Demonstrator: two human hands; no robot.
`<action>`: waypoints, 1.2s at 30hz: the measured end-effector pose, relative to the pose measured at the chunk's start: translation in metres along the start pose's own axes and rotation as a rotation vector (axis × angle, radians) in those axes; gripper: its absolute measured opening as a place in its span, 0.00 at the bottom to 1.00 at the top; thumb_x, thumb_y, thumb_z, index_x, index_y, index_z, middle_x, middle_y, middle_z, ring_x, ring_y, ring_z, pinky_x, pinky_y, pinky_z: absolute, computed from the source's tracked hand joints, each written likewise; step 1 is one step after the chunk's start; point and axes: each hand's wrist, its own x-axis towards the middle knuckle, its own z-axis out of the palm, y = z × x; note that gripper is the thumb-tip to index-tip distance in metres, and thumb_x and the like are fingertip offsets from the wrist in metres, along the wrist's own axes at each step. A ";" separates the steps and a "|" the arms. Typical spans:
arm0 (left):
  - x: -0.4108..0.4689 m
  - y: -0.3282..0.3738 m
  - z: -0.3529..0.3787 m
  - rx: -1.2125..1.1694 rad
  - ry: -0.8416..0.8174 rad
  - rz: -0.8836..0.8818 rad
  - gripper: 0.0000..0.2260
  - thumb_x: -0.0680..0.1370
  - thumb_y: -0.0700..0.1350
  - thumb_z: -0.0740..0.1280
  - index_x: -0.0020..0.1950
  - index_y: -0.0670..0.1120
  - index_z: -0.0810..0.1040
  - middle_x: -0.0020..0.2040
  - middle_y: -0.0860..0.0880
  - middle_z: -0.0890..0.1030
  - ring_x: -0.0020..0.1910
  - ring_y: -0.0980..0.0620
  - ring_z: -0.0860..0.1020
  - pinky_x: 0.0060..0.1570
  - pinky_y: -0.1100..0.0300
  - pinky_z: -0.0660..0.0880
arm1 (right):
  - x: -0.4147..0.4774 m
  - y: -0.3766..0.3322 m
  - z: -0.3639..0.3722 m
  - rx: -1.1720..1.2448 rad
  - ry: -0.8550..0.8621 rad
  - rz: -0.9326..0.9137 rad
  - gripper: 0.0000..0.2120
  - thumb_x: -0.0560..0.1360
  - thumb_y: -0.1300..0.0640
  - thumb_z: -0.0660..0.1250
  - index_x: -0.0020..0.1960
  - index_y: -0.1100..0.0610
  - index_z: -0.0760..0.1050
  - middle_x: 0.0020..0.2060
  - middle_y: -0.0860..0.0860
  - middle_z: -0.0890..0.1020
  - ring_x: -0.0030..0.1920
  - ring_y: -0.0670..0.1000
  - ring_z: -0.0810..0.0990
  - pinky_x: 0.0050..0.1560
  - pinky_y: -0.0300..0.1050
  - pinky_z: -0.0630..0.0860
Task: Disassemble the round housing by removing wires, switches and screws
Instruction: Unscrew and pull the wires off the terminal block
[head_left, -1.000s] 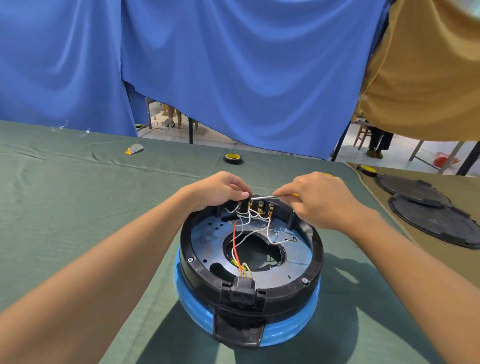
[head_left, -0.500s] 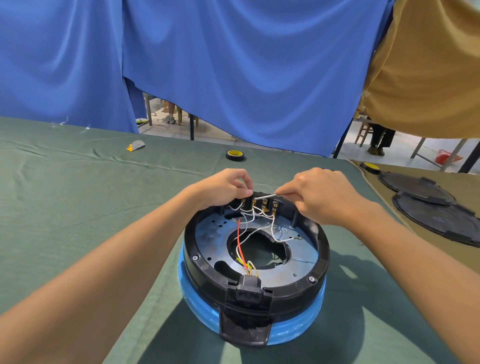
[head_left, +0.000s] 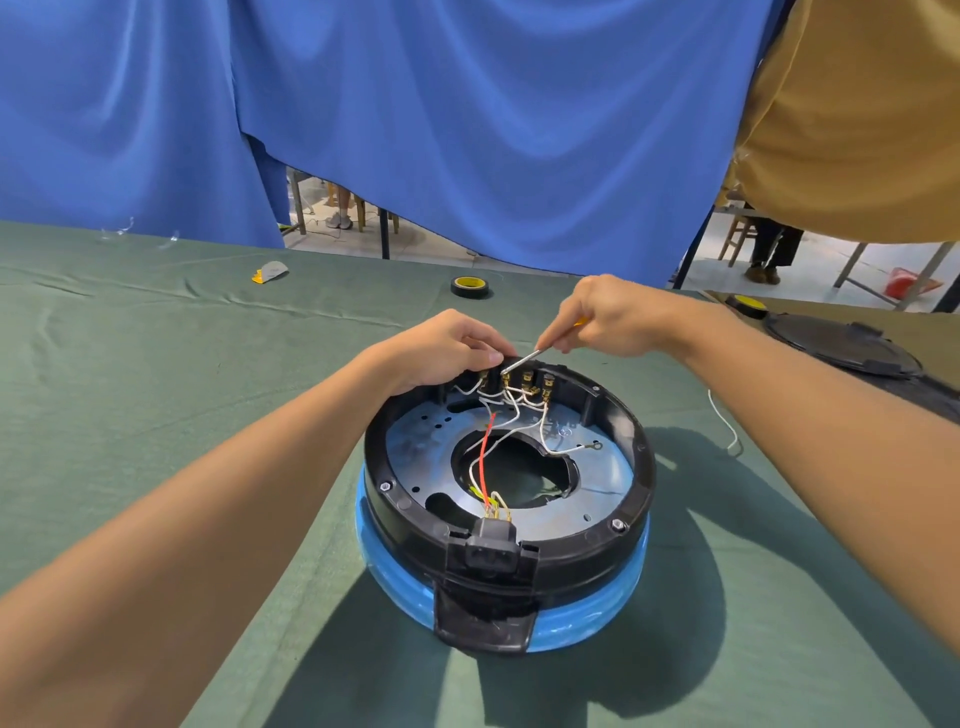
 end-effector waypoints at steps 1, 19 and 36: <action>0.000 0.000 0.000 -0.001 -0.001 0.002 0.10 0.81 0.40 0.64 0.55 0.51 0.82 0.49 0.51 0.83 0.48 0.58 0.79 0.61 0.55 0.72 | 0.003 0.001 0.001 0.023 -0.010 -0.015 0.16 0.76 0.66 0.65 0.53 0.48 0.84 0.40 0.44 0.82 0.38 0.34 0.76 0.41 0.29 0.71; 0.002 -0.003 0.002 0.063 0.023 0.041 0.09 0.81 0.41 0.64 0.58 0.48 0.82 0.53 0.49 0.84 0.53 0.53 0.81 0.63 0.52 0.74 | -0.059 -0.019 0.042 0.228 0.300 -0.004 0.04 0.68 0.43 0.75 0.40 0.41 0.83 0.31 0.38 0.81 0.38 0.41 0.78 0.37 0.34 0.71; 0.000 -0.004 0.003 0.221 0.098 0.067 0.09 0.81 0.45 0.66 0.58 0.51 0.83 0.53 0.51 0.85 0.53 0.52 0.81 0.58 0.55 0.76 | -0.042 -0.048 0.054 -0.108 0.439 -0.010 0.07 0.75 0.48 0.68 0.49 0.45 0.83 0.44 0.44 0.82 0.49 0.51 0.76 0.40 0.43 0.64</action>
